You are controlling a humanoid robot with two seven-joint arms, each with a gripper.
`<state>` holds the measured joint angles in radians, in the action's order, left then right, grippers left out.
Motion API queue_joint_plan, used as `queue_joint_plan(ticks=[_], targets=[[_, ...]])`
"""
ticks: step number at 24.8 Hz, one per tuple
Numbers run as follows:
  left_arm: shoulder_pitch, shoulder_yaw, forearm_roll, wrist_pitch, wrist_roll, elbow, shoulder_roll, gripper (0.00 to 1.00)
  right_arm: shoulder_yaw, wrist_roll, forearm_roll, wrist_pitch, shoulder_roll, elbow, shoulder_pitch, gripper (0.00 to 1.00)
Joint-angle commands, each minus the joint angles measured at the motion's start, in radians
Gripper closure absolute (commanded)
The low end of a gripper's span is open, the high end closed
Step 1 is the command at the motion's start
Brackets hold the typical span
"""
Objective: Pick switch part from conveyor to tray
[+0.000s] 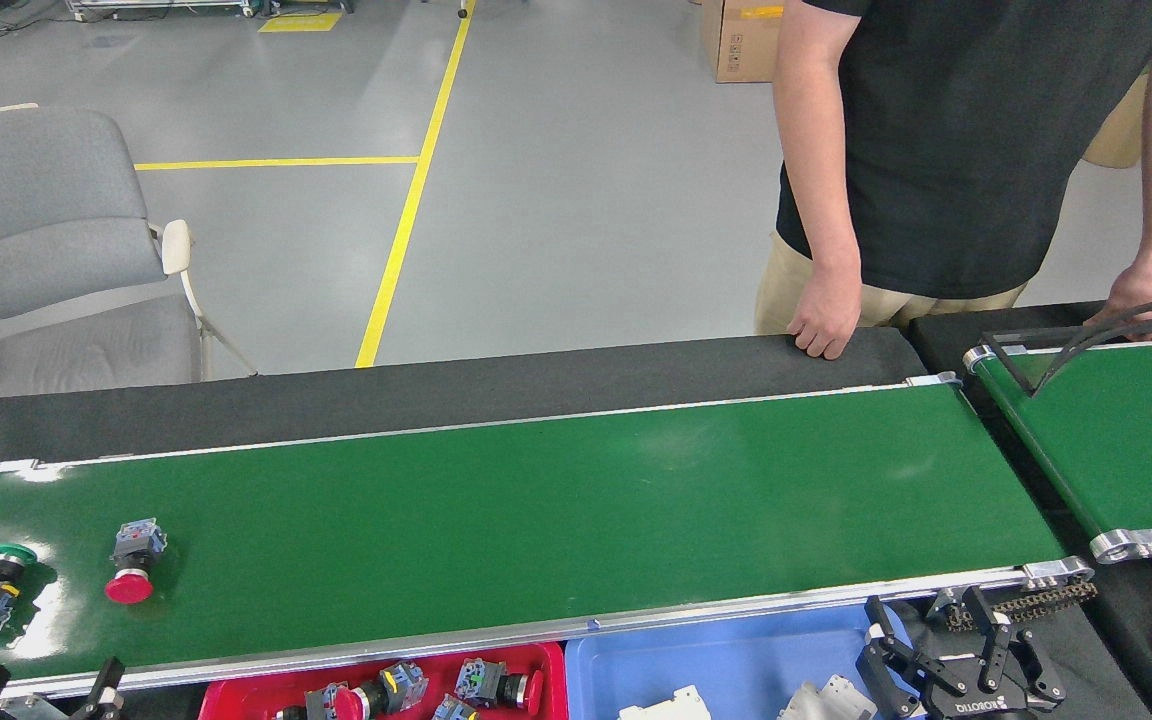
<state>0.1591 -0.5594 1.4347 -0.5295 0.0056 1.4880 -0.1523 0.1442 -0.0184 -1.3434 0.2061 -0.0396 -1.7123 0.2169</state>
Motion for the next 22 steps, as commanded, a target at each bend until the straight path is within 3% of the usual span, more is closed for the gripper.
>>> queue_joint_plan(ticks=[1, 9, 15, 17, 20, 22], targets=[[-0.038, -0.001, 0.001, 0.011, -0.007, -0.034, -0.03, 0.01, 0.002, -0.009, 0.001, -0.001, -0.002, -0.009, -0.017, 0.01], [-0.187, 0.001, 0.003, 0.065, -0.007, -0.31, -0.144, 0.01, -0.002, -0.032, 0.001, 0.001, -0.006, 0.016, -0.074, 0.01], [-0.316, 0.047, 0.007, 0.187, 0.005, -0.517, -0.208, 0.05, -0.028, -0.058, 0.001, 0.001, -0.009, 0.06, -0.11, 0.01], [-0.348, 0.095, 0.006, 0.233, 0.01, -0.577, -0.224, 0.19, -0.029, -0.058, 0.001, 0.001, -0.009, 0.072, -0.128, 0.01], [-0.357, 0.118, 0.0, 0.233, 0.043, -0.618, -0.234, 0.64, -0.029, -0.061, 0.003, 0.001, -0.005, 0.072, -0.129, 0.01], [-0.358, 0.119, -0.003, 0.232, 0.054, -0.627, -0.231, 0.76, -0.029, -0.06, 0.001, 0.001, -0.009, 0.072, -0.129, 0.01]])
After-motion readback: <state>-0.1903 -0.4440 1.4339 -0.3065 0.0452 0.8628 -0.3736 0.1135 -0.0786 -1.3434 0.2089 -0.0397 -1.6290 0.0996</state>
